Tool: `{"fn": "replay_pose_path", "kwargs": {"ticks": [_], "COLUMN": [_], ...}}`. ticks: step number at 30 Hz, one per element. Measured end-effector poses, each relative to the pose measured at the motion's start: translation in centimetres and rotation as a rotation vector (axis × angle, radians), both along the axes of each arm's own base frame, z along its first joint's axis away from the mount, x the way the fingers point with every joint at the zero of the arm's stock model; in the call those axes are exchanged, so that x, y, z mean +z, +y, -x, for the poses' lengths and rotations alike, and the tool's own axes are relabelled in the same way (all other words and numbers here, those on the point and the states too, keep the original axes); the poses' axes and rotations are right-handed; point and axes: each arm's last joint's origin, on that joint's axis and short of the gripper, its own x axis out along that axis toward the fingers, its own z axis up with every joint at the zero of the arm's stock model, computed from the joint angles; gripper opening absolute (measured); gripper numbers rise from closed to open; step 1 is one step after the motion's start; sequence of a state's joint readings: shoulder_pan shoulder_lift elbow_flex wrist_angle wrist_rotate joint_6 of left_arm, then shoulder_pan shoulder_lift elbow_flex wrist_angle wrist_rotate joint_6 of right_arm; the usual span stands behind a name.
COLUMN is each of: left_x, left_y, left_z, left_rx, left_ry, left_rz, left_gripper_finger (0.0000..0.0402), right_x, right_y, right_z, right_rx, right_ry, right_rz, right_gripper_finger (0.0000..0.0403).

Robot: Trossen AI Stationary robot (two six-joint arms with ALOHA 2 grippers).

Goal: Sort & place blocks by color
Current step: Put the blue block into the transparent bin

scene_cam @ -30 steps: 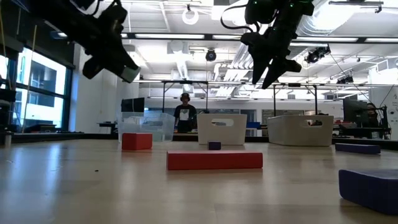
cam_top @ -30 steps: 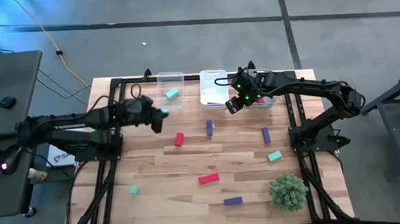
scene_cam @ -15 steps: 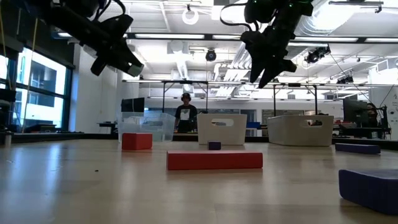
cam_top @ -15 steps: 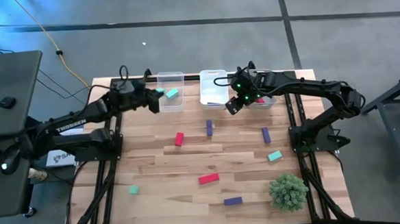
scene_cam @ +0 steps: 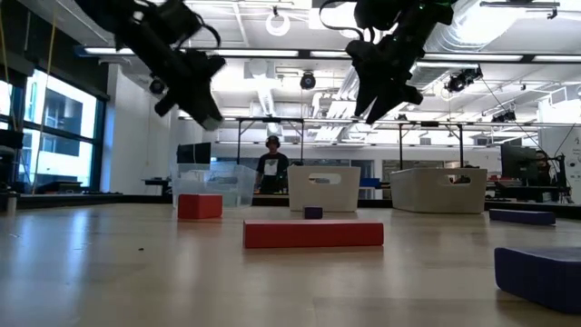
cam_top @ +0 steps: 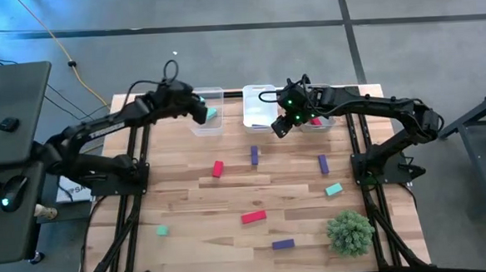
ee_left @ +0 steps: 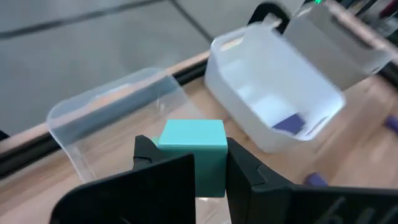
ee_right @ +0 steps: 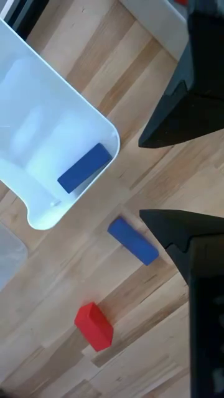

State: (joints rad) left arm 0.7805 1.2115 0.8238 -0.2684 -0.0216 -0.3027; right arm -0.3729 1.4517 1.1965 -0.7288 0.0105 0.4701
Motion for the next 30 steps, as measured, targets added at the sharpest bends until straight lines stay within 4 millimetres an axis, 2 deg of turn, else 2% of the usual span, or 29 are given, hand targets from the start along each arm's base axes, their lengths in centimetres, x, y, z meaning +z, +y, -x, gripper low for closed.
{"fn": "replay_pose_path", "kwargs": {"ticks": [8,15,24,30], "left_x": [-3.0,-5.0,-7.3,-7.9], "left_y": [2.8,4.3,4.7,4.6], "left_z": [-2.5,-4.1,-4.4,-4.3], "left_rx": [0.006,0.006,0.020,0.022], "left_ry": [0.101,0.159,0.241,0.270], "left_rz": [0.100,0.158,0.228,0.260], "left_gripper_finger": [0.0003,0.0003,0.0003,0.0003], "right_x": [0.0,0.0,0.0,0.0], "right_y": [0.0,0.0,0.0,0.0], "right_z": [0.0,0.1,0.1,0.1], "right_rx": [0.006,0.006,0.006,0.006], "right_ry": [0.005,0.008,0.008,0.008], "right_rz": [0.003,0.001,0.002,0.001], "right_gripper_finger": [0.0161,0.0161,0.0161,0.0161]}}
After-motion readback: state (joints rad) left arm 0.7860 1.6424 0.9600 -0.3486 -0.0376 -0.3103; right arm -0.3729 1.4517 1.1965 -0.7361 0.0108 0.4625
